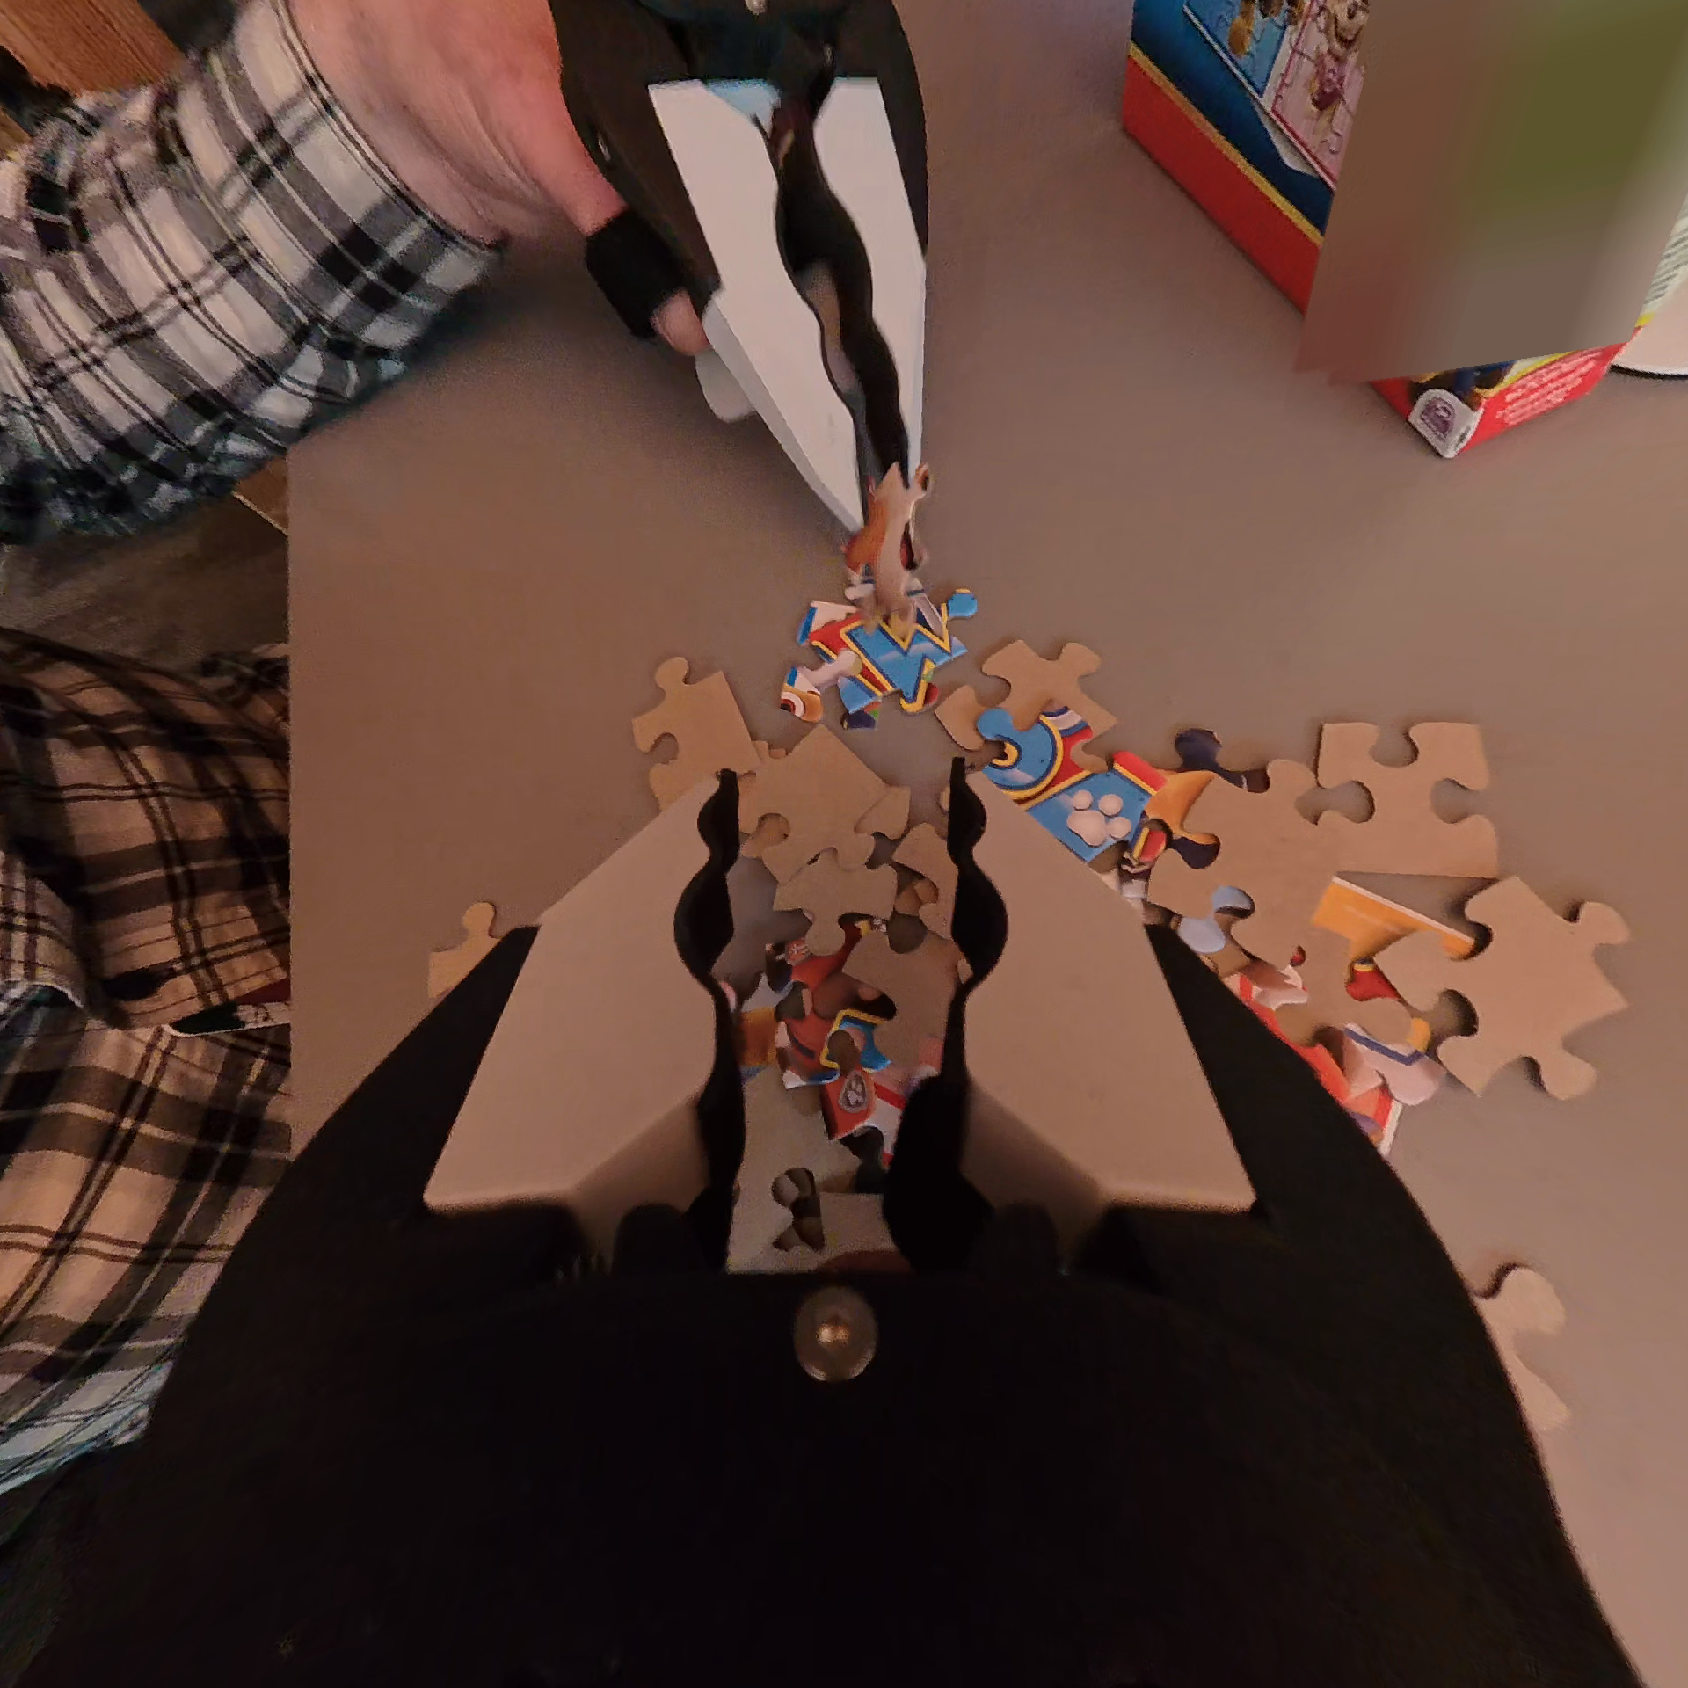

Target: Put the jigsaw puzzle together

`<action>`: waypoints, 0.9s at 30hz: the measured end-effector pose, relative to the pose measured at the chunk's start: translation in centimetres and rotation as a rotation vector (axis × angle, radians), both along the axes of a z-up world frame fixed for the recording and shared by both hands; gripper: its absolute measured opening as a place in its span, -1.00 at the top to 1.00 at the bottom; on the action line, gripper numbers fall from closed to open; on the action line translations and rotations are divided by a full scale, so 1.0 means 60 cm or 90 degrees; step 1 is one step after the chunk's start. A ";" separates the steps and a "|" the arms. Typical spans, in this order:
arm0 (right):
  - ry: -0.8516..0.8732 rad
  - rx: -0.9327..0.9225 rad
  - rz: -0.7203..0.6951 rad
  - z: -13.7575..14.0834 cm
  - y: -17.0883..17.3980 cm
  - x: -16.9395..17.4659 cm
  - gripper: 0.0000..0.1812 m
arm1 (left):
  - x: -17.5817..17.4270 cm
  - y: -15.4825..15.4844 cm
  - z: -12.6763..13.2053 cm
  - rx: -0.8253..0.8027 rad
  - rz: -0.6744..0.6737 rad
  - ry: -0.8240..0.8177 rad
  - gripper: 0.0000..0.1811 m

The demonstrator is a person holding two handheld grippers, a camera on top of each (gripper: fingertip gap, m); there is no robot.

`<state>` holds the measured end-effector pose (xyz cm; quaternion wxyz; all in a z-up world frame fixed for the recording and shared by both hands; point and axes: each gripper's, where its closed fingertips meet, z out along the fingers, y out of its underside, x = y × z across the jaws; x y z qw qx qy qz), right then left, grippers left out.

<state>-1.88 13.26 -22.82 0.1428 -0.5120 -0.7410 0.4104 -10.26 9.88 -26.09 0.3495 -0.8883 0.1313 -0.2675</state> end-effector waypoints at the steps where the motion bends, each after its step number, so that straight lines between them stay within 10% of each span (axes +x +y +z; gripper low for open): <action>1: -0.002 0.011 -0.005 -0.003 0.004 0.001 0.49 | -0.018 0.000 0.000 0.013 0.021 0.040 0.75; 6: 0.006 0.041 -0.022 -0.007 0.016 0.005 0.49 | -0.011 -0.015 0.032 0.121 -0.040 0.152 0.58; 10: 0.021 0.030 -0.032 -0.008 0.018 0.006 0.51 | 0.004 -0.018 -0.024 0.058 -0.091 0.239 0.73; 12: 0.025 0.024 -0.037 -0.010 0.019 0.007 0.51 | 0.002 -0.023 -0.022 0.040 -0.085 0.221 1.00; 20: 0.026 0.029 -0.049 -0.024 0.031 0.011 0.52 | -0.062 -0.035 -0.011 0.020 -0.003 0.268 0.82; 27: 0.051 0.011 -0.053 -0.018 0.034 0.007 0.53 | 0.055 0.027 -0.022 0.092 -0.121 0.301 0.83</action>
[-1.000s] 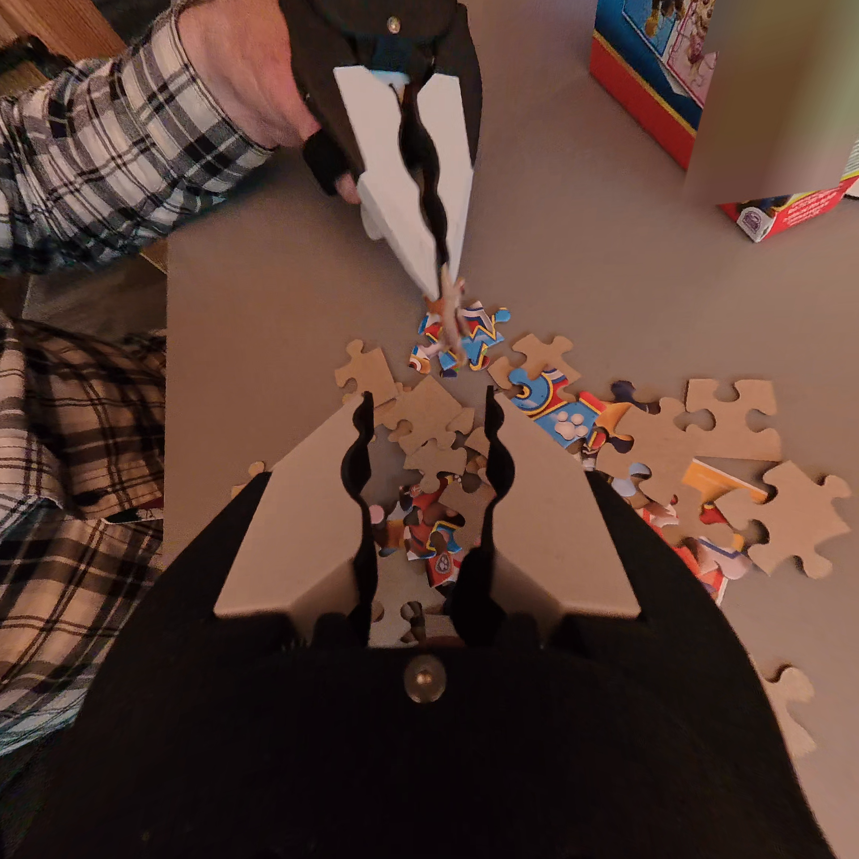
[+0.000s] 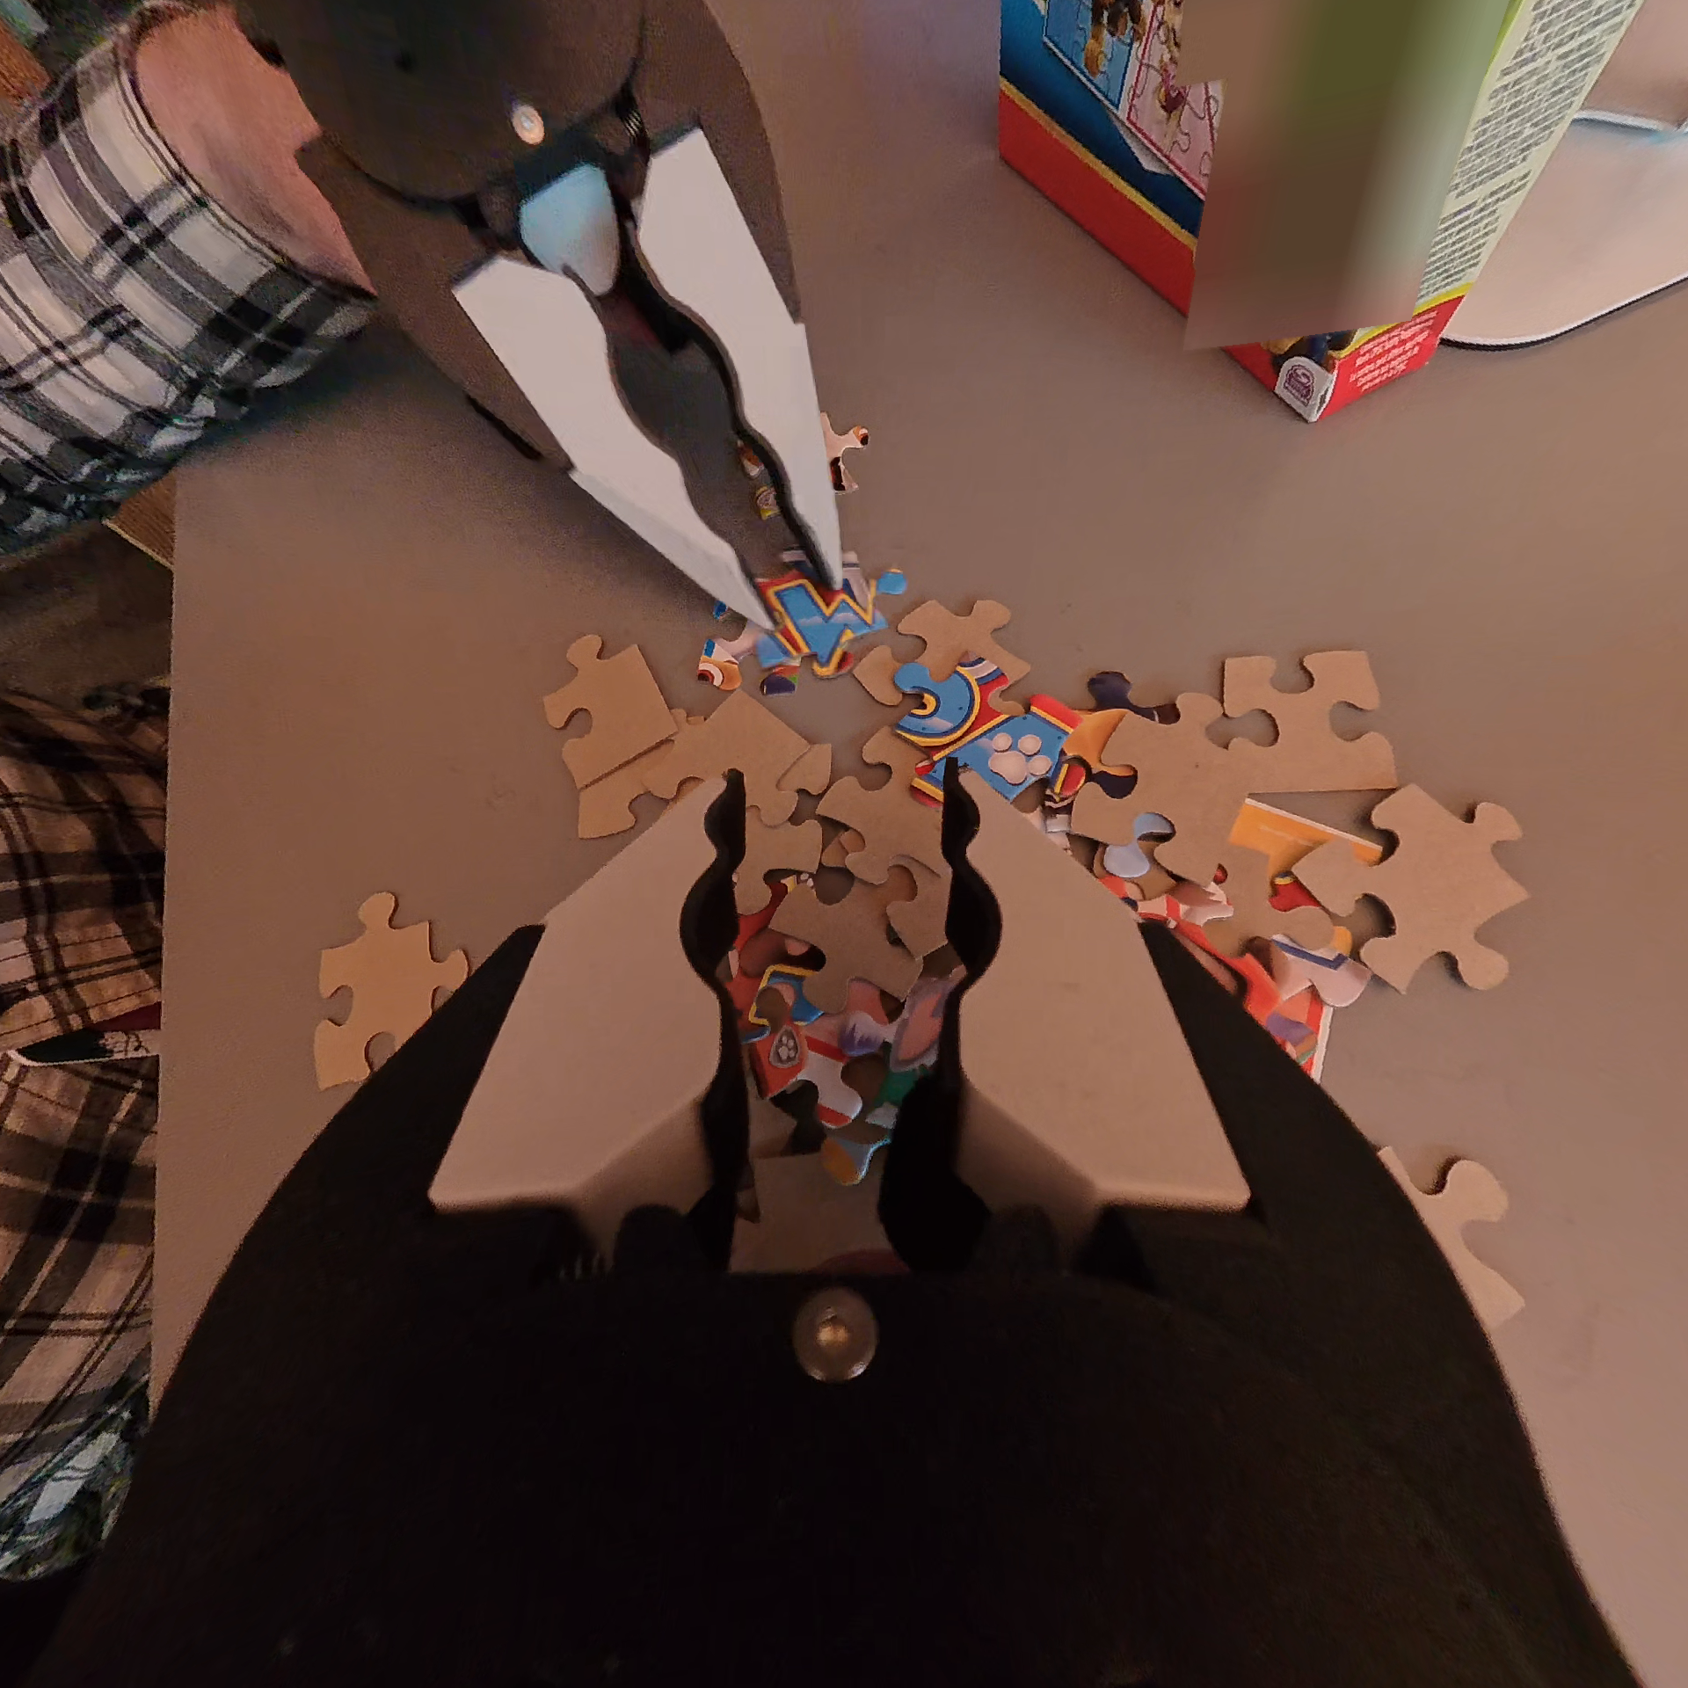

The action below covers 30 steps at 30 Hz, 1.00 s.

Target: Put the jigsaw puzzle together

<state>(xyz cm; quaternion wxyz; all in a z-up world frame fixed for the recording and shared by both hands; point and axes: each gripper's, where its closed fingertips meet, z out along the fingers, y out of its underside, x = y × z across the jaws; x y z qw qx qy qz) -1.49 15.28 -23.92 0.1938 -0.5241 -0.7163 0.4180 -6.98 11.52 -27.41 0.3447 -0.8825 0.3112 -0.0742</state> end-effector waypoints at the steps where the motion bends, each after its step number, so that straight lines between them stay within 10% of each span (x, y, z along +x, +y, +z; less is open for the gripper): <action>1: 0.001 0.001 -0.001 -0.001 0.001 0.001 0.53 | 0.002 0.001 0.000 -0.007 0.004 -0.019 0.90; 10: 0.012 -0.006 0.004 -0.001 0.004 0.006 0.55 | -0.122 -0.032 0.006 -0.025 0.181 -0.003 0.77; 17: 0.021 -0.002 0.004 0.002 0.003 0.005 0.55 | -0.003 0.004 0.000 -0.003 0.028 0.003 0.95; 25: 0.028 -0.010 0.005 0.003 0.006 0.009 0.56 | -0.117 -0.035 0.003 -0.045 0.173 0.016 0.92; 30: 0.035 -0.009 0.006 0.006 0.005 0.010 0.56 | 0.004 -0.007 0.017 0.006 0.029 -0.018 0.85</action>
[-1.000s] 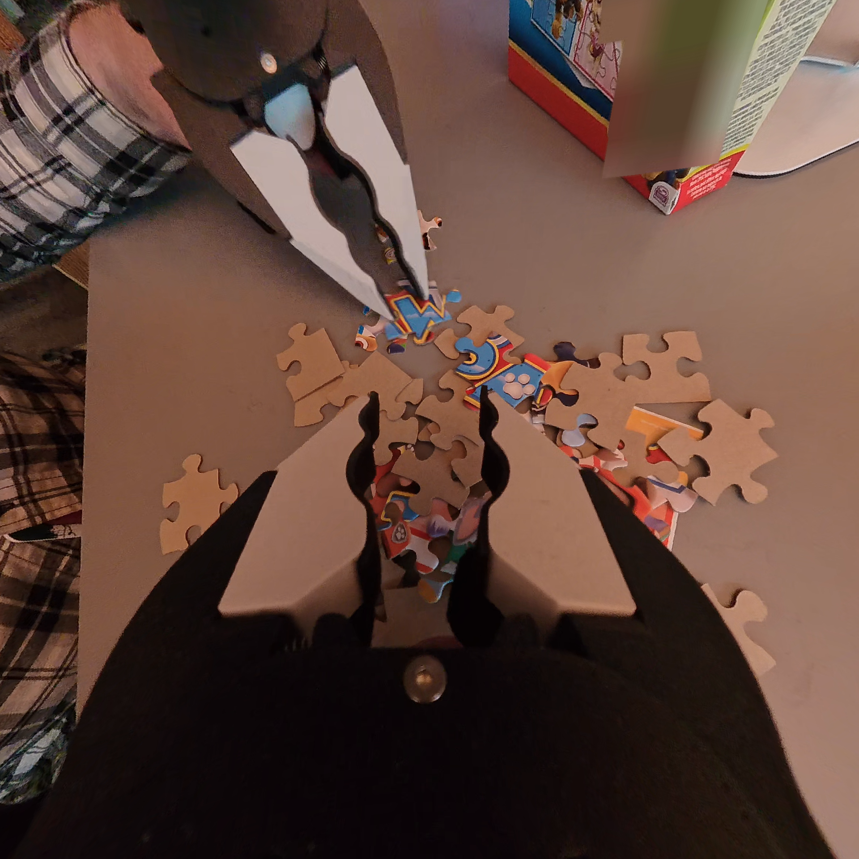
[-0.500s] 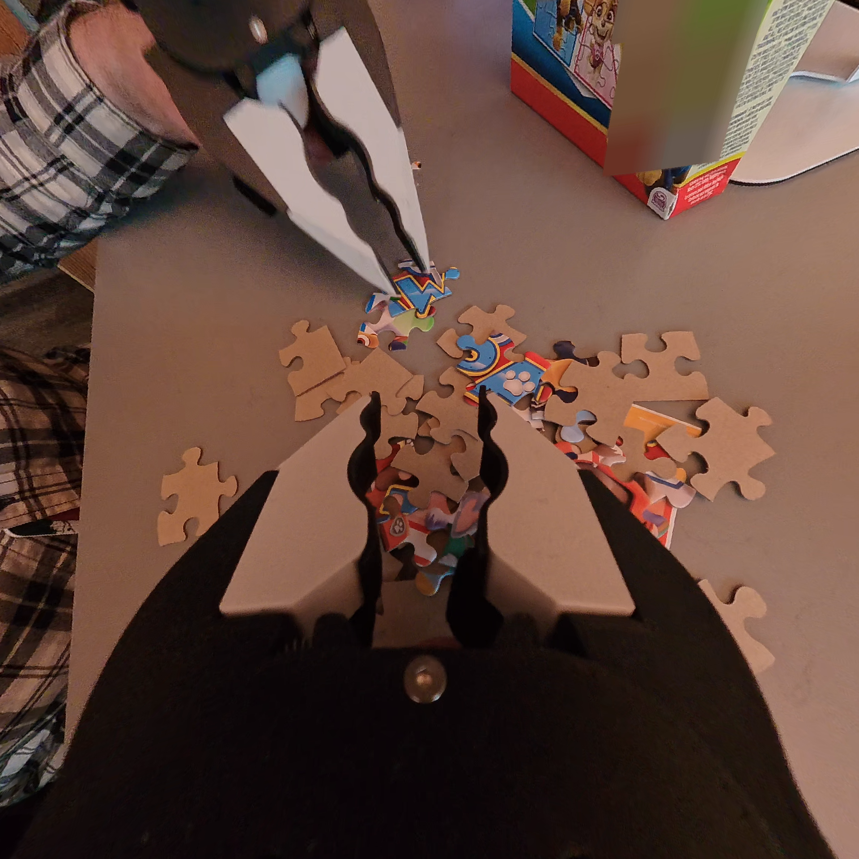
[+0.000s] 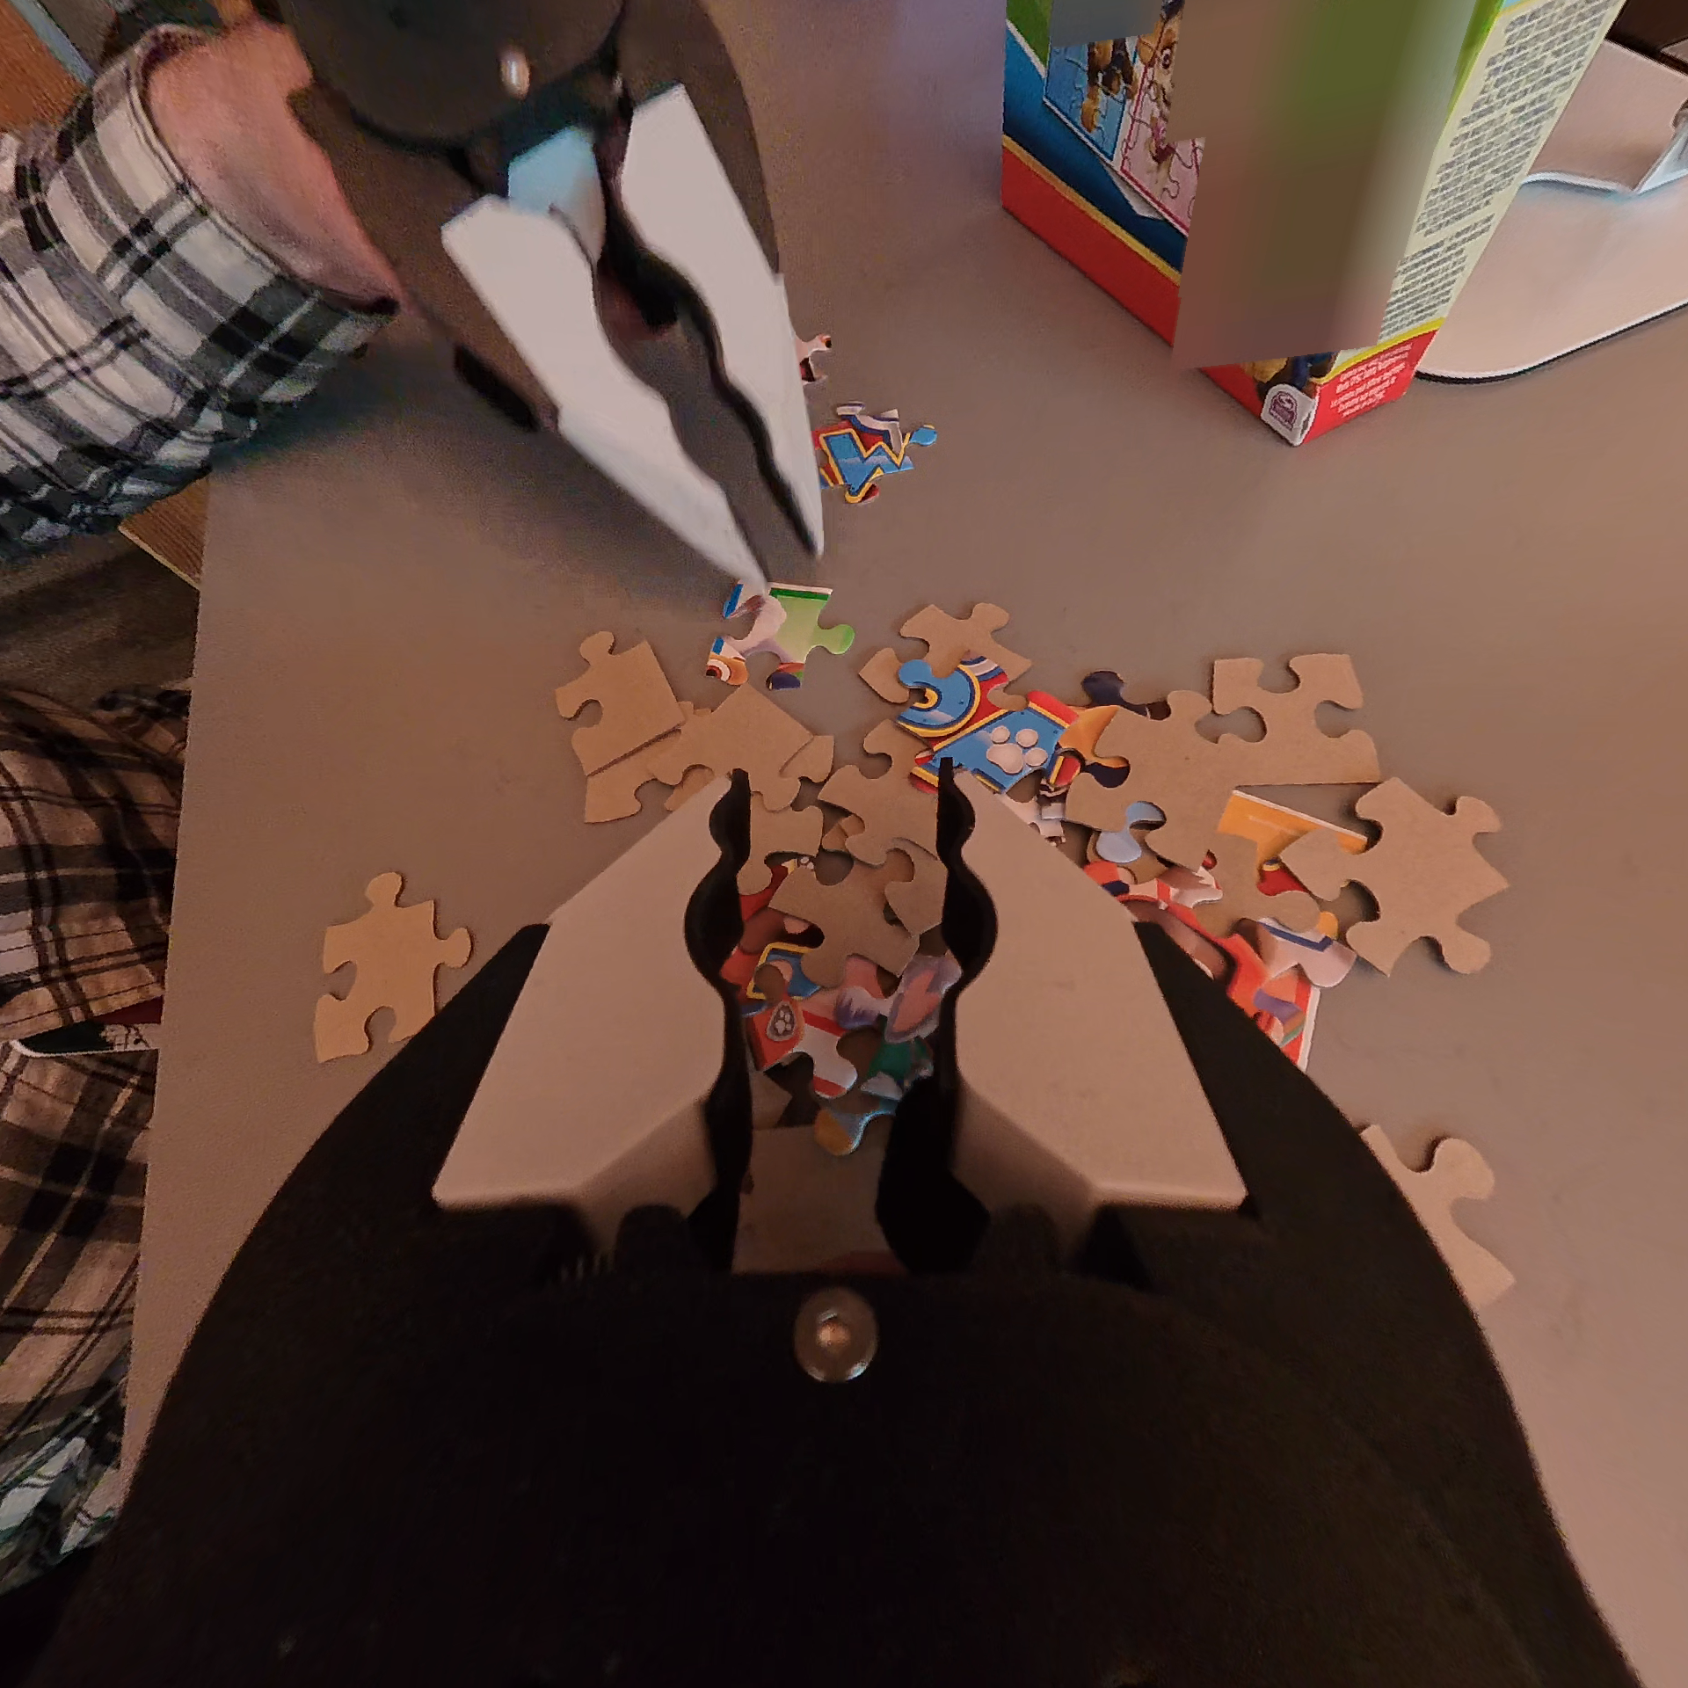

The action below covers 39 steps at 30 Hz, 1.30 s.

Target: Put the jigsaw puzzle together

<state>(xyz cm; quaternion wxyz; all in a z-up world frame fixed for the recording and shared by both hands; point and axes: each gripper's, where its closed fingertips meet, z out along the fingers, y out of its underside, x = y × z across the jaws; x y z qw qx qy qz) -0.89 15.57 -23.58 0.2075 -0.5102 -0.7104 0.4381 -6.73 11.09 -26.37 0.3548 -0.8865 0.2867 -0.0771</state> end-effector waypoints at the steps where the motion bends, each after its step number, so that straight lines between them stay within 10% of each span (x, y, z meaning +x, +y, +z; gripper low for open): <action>1: 0.002 0.000 -0.001 0.001 0.001 0.001 0.56 | 0.007 -0.001 -0.019 -0.022 -0.017 0.039 0.83; 19: 0.019 -0.001 0.004 0.007 -0.003 0.008 0.56 | 0.010 -0.020 -0.019 -0.058 -0.021 -0.032 0.82; 35: 0.018 0.060 0.039 0.010 -0.036 0.005 0.55 | -0.145 -0.248 -0.015 -0.114 0.190 -0.057 1.00; 39: 0.009 0.173 0.064 -0.001 -0.073 -0.002 0.55 | -0.170 -0.272 0.018 -0.077 0.240 -0.119 0.74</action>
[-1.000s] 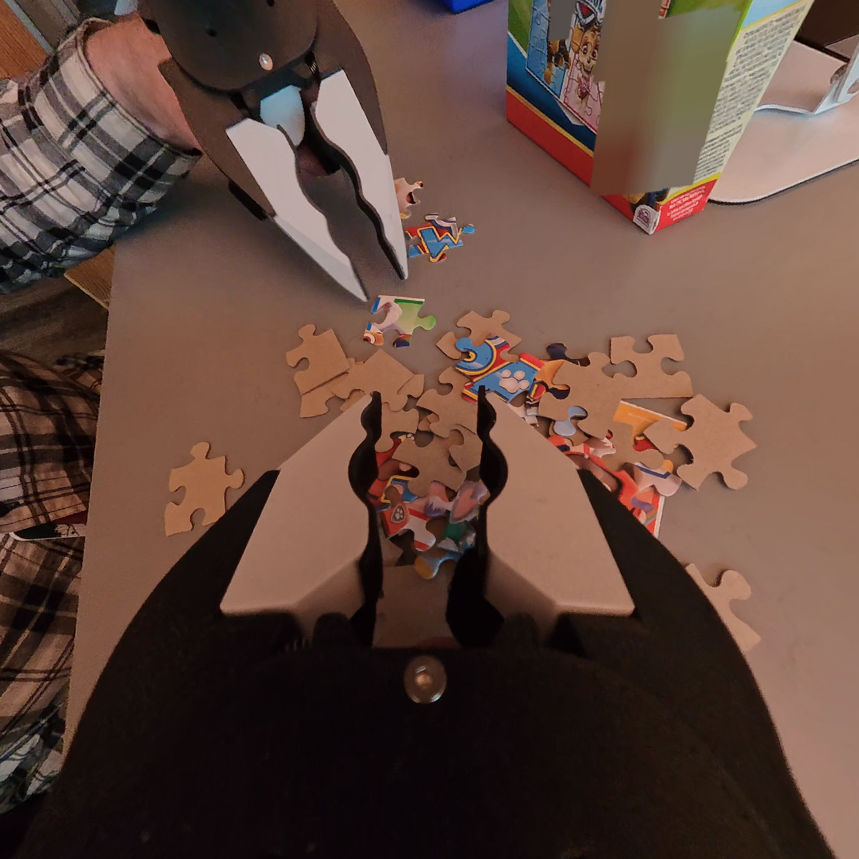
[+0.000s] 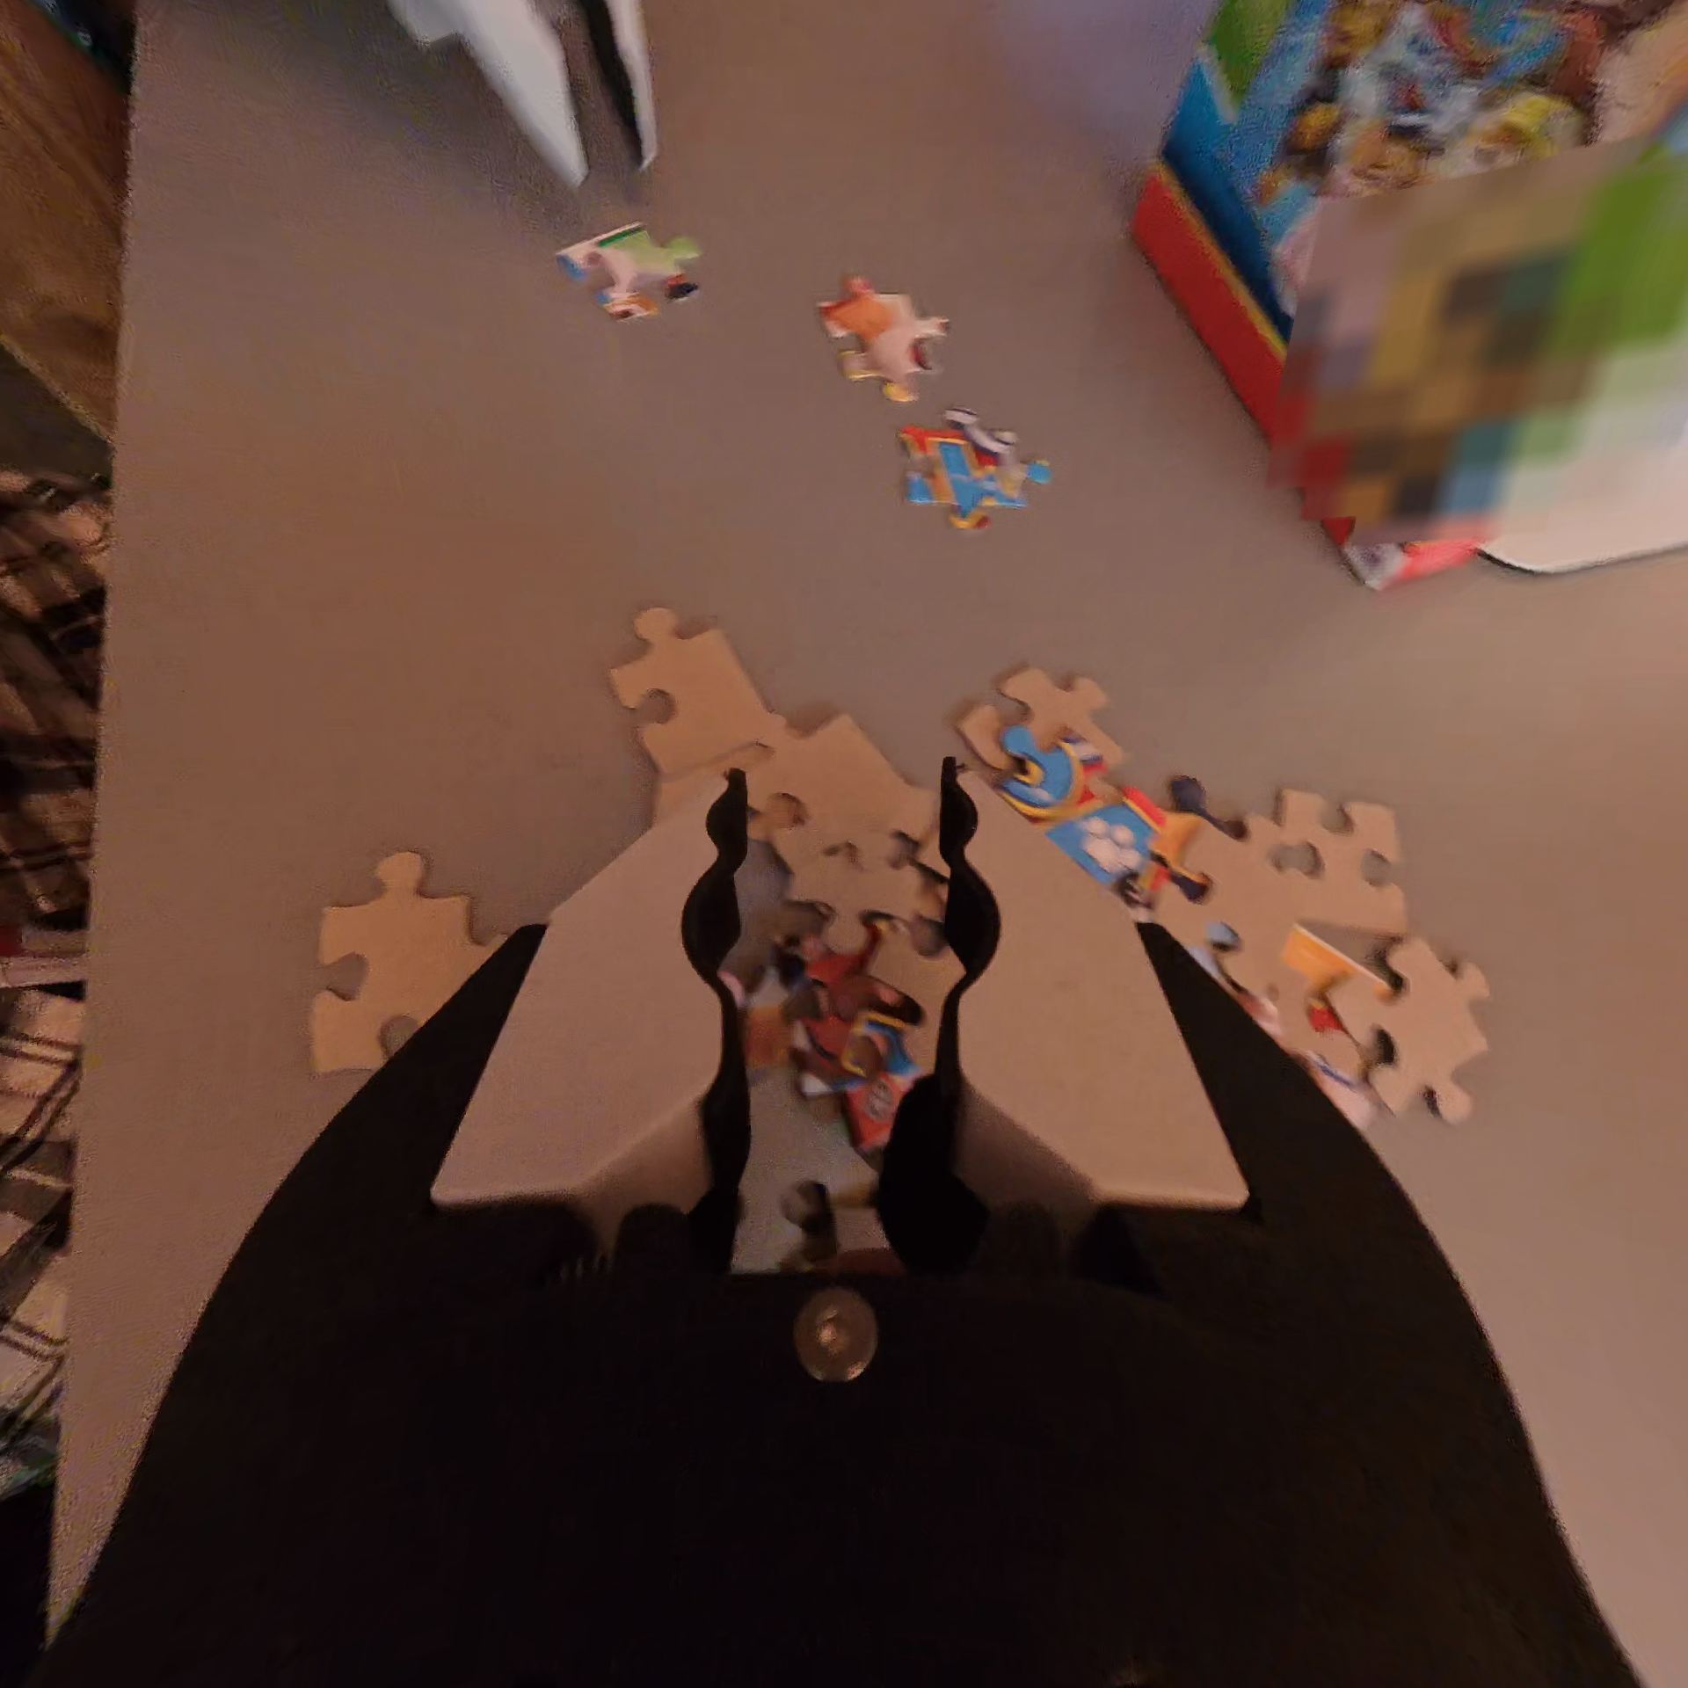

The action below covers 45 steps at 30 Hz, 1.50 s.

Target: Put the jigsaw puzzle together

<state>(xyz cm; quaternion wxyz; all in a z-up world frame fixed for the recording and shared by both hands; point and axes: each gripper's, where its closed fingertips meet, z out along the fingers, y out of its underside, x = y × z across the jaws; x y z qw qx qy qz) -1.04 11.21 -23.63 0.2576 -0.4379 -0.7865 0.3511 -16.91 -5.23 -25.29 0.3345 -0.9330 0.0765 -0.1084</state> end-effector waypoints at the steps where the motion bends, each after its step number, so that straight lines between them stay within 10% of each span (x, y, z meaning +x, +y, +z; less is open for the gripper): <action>1: -0.012 0.005 0.016 -0.006 -0.017 -0.002 0.53 | 0.000 -0.003 0.012 0.023 0.005 -0.011 0.74; 6: -0.091 0.061 0.084 -0.060 -0.071 -0.017 0.52 | -0.007 -0.008 0.024 0.058 0.032 0.005 0.71; 13: -0.098 0.081 0.097 -0.060 -0.075 -0.023 1.00 | 0.068 0.038 0.033 0.113 -0.040 -0.001 0.70; 19: -0.084 0.026 0.086 -0.041 -0.083 -0.020 0.96 | 0.195 0.096 0.012 0.111 -0.191 0.040 0.62; 22: -0.097 0.071 0.043 -0.052 -0.063 -0.030 0.50 | 0.214 0.109 -0.005 0.094 -0.205 0.053 0.61; 32: -0.121 -0.003 0.083 -0.055 -0.120 -0.034 0.84 | 0.216 0.119 -0.030 0.091 -0.181 0.116 0.53; 45: -0.135 -0.161 0.114 -0.016 -0.139 -0.040 0.93 | 0.221 0.149 -0.022 0.152 -0.224 0.216 1.00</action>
